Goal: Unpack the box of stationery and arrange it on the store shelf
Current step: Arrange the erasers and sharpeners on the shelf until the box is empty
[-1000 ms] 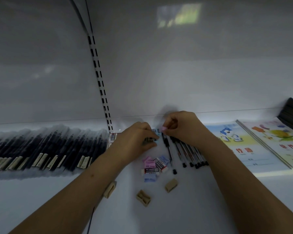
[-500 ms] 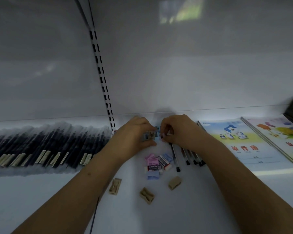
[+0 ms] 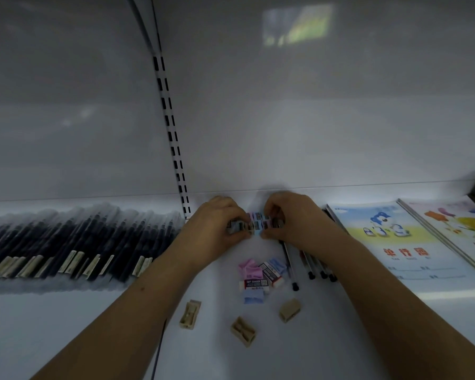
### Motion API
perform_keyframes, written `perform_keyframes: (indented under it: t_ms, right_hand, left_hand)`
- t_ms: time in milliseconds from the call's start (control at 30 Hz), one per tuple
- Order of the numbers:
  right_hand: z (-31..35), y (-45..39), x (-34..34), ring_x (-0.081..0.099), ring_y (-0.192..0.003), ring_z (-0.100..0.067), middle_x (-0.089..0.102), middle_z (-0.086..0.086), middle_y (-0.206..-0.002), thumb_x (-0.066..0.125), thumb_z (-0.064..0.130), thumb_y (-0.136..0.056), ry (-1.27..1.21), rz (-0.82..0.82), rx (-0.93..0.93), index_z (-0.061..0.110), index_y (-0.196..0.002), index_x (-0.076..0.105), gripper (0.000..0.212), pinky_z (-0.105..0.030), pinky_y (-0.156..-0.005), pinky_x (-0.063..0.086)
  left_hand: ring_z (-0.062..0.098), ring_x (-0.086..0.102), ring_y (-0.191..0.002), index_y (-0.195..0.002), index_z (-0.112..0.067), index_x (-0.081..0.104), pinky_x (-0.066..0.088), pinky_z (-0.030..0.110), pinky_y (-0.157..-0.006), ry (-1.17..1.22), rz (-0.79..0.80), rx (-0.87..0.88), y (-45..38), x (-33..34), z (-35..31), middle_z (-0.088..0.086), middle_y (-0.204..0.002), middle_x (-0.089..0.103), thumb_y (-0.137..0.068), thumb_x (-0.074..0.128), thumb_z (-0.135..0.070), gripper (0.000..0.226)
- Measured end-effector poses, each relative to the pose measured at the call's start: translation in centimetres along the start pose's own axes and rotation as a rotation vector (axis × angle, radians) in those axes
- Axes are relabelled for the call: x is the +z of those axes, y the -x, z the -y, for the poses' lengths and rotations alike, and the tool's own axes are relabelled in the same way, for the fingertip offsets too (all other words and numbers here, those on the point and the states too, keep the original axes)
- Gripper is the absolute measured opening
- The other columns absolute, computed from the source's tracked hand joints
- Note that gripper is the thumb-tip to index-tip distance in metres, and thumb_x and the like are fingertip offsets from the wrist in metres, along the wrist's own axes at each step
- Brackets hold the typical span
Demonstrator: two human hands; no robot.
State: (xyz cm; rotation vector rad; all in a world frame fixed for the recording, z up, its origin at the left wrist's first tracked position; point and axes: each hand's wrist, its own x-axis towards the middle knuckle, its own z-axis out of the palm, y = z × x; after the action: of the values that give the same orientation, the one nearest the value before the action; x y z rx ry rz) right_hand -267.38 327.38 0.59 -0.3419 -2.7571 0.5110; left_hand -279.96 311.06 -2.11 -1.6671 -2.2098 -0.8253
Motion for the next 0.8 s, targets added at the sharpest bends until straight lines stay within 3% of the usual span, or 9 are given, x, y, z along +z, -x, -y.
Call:
perform_keyframes:
  t_ms: [133, 233, 667, 800]
  right_hand:
    - [-0.8, 0.2, -1.3, 0.053, -0.085, -0.011, 0.059, 0.003, -0.098, 0.086, 0.032, -0.069, 0.028, -0.071, 0.005, 0.016, -0.096, 0.066, 0.037, -0.024, -0.075, 0.047]
    - [-0.6, 0.2, -1.1, 0.054, -0.091, -0.012, 0.058, 0.002, -0.101, 0.084, 0.037, -0.071, 0.082, -0.033, 0.002, 0.018, -0.099, 0.069, 0.037, -0.026, -0.079, 0.048]
    - [0.4, -0.4, -0.2, 0.053, -0.088, -0.012, 0.058, 0.0, -0.099, 0.079, 0.033, -0.079, 0.067, 0.035, 0.017, 0.014, -0.105, 0.072, 0.032, -0.025, -0.08, 0.046]
    - [0.7, 0.3, -1.5, 0.053, -0.082, -0.006, 0.058, 0.001, -0.104, 0.083, 0.036, -0.073, 0.047, 0.014, 0.0, 0.017, -0.108, 0.069, 0.042, -0.016, -0.072, 0.043]
  left_hand:
    - [0.01, 0.053, -0.096, -0.107, -0.021, 0.074, 0.047, 0.03, -0.085, -0.017, -0.01, -0.03, 0.2, -0.5, 0.4, -0.007, -0.098, 0.064, -0.076, 0.08, -0.045, 0.039]
    - [0.012, 0.053, -0.101, -0.112, -0.021, 0.073, 0.046, 0.033, -0.088, -0.061, 0.016, -0.048, 0.1, -0.4, 0.4, -0.006, -0.102, 0.066, -0.076, 0.079, -0.046, 0.044]
    - [0.016, 0.054, -0.1, -0.108, -0.024, 0.075, 0.045, 0.041, -0.09, -0.13, 0.061, -0.029, 0.0, -0.6, 1.5, -0.008, -0.1, 0.068, -0.076, 0.076, -0.05, 0.041]
    - [0.007, 0.053, -0.096, -0.11, -0.022, 0.073, 0.046, 0.029, -0.087, 0.027, 0.07, -0.074, 0.2, -2.7, 0.3, -0.007, -0.103, 0.064, -0.072, 0.068, -0.06, 0.053]
